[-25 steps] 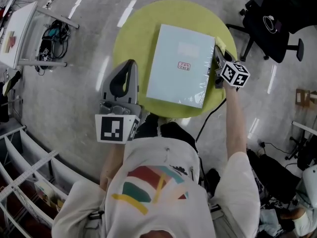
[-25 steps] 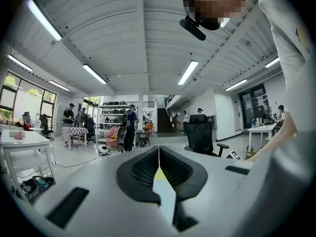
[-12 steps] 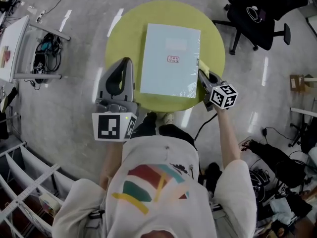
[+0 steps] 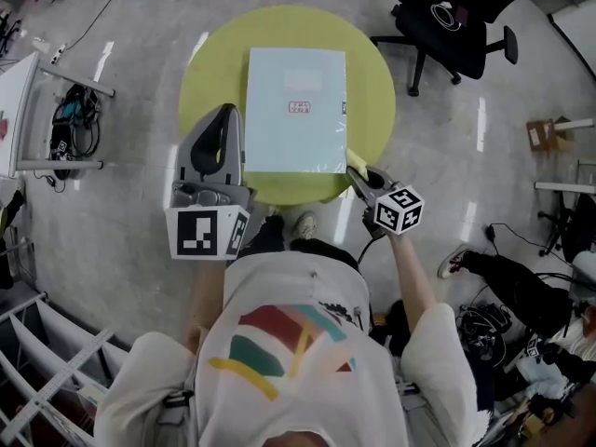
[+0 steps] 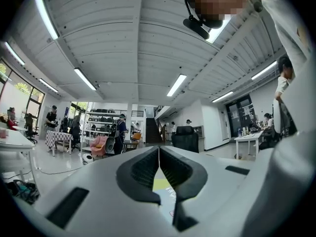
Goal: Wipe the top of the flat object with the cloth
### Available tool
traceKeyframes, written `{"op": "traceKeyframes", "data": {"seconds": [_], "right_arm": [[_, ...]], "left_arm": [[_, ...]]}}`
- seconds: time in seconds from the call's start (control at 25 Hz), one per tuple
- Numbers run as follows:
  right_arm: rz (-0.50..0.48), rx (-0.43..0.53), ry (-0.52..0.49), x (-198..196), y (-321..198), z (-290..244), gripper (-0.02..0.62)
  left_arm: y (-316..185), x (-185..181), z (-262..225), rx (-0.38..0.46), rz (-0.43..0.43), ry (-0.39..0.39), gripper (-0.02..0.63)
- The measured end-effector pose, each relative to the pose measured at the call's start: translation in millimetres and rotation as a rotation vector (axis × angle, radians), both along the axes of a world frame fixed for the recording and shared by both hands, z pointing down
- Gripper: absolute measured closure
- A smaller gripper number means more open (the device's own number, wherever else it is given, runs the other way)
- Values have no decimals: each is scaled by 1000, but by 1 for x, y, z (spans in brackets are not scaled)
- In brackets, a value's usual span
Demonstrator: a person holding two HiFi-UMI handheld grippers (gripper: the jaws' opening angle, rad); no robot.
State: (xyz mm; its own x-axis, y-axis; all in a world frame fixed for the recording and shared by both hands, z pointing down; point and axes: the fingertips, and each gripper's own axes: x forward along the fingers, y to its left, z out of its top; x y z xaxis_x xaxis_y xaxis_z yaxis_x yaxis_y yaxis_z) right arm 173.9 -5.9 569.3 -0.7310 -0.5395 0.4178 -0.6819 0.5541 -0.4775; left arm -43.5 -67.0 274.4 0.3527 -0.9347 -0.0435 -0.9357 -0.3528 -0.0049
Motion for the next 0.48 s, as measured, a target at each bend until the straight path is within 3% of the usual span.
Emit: {"op": "traceKeyframes", "data": {"seconds": [0.48], "right_arm": [[13, -16, -19, 0, 27, 3, 569]], "left_arm": [[1, 15, -8, 26, 28, 1, 589]]}}
